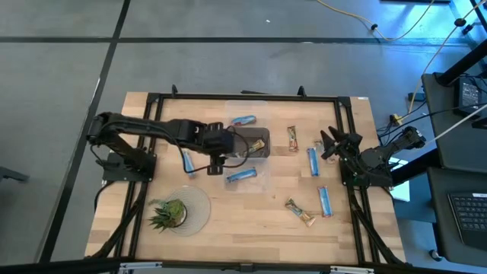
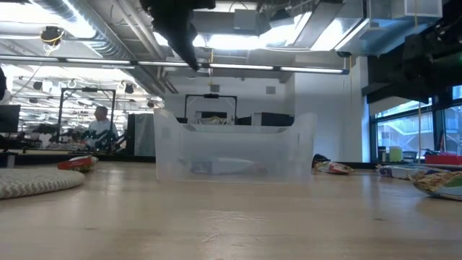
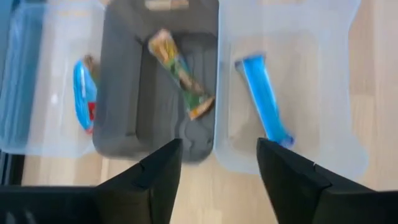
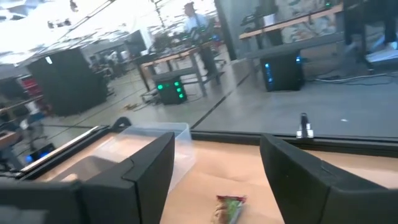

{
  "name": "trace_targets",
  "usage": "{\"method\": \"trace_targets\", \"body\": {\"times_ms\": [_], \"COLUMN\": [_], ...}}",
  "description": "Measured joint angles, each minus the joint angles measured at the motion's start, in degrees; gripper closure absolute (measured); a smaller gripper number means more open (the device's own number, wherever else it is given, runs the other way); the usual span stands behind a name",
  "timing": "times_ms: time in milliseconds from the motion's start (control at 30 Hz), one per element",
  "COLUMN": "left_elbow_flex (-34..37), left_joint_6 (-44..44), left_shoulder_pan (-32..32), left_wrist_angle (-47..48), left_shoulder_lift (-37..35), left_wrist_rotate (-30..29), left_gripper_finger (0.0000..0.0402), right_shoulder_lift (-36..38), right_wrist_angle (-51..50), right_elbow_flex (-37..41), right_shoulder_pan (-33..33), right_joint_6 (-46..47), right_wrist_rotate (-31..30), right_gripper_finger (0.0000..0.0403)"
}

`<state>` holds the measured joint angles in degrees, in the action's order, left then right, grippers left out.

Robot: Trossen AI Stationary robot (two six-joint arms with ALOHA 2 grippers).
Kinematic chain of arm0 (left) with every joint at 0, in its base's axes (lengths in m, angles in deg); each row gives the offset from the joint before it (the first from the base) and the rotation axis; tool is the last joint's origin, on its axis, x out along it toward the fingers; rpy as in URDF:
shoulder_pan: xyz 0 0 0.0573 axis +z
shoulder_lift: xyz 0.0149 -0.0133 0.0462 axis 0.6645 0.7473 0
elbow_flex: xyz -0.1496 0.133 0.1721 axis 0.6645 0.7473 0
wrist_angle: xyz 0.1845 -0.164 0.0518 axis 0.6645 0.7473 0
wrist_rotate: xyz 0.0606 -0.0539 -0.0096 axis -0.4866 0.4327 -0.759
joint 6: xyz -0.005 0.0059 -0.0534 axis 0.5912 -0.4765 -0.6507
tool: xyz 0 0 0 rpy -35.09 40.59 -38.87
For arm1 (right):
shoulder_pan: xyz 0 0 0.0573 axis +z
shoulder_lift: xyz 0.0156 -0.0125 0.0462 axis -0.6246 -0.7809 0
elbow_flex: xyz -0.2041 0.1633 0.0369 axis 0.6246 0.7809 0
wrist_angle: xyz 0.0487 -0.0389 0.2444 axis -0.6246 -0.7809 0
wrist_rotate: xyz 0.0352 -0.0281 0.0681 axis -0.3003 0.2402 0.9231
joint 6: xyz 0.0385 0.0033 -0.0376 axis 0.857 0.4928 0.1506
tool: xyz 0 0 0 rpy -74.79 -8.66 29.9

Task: Pick and place Granola Bars by type
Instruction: Put the red granola bar into the top transparent bin

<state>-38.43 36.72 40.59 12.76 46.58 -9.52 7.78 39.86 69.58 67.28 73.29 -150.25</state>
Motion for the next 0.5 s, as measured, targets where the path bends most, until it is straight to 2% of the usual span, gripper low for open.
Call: {"method": "trace_targets", "body": {"times_ms": [233,500], "left_elbow_flex": [1.06,14.33], "left_joint_6": [1.47,10.67], "left_shoulder_pan": [1.36,3.80], "left_wrist_angle": [13.28,12.72], "left_shoulder_lift": [-0.12,-3.41], "left_wrist_rotate": [2.28,6.89], "left_gripper_finger": [0.0195,0.0194], "right_shoulder_lift": [0.00,0.02], "right_wrist_angle": [0.02,-0.25], "right_elbow_flex": [-0.01,-0.02], "right_shoulder_pan": [-0.02,0.00], "right_joint_6": [0.29,5.89], "right_wrist_rotate": [-4.28,-5.60], "right_gripper_finger": [0.0164,0.0164]}}
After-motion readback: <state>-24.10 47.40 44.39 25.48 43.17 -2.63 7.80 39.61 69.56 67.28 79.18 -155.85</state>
